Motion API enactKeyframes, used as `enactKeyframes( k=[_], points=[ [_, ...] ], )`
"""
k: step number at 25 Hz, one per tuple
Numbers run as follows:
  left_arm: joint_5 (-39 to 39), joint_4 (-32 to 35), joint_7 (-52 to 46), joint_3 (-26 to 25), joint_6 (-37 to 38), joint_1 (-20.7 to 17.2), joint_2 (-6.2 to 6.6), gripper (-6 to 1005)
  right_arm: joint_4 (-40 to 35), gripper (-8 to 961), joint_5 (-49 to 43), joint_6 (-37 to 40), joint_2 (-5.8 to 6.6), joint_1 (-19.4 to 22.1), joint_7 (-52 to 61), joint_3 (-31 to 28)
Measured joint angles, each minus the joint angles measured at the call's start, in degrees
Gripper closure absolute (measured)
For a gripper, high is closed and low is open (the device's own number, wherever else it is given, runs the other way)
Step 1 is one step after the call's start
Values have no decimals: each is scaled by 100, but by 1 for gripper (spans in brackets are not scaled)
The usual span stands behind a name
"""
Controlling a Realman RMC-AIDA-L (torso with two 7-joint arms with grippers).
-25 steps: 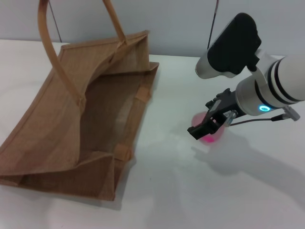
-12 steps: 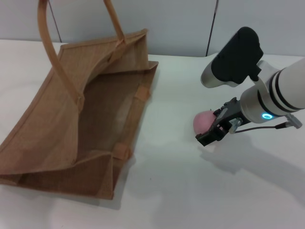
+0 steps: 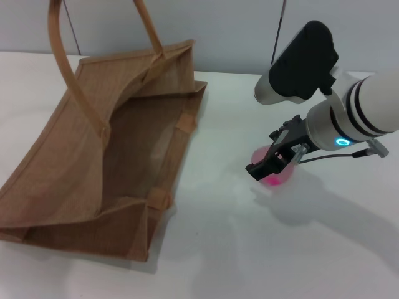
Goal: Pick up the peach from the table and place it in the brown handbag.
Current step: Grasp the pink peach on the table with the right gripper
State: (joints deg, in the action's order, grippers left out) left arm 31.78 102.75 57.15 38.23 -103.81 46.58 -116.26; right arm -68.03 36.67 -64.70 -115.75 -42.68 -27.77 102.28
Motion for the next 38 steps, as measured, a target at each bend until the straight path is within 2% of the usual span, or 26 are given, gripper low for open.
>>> enactKeyframes(
  k=[14,21,38],
  points=[
    [4,9,-11,0,1,56,-3,892,483,61,-94,330,16,-49,-38,13],
    [2,8,-19,0,-7,96,-19,892,981,61,-102,478,3,-257,-42,24],
    [-6,-34,-29,158,11,97,-28,892,1227,63,-52,553,0,-291,-45,91]
  ],
)
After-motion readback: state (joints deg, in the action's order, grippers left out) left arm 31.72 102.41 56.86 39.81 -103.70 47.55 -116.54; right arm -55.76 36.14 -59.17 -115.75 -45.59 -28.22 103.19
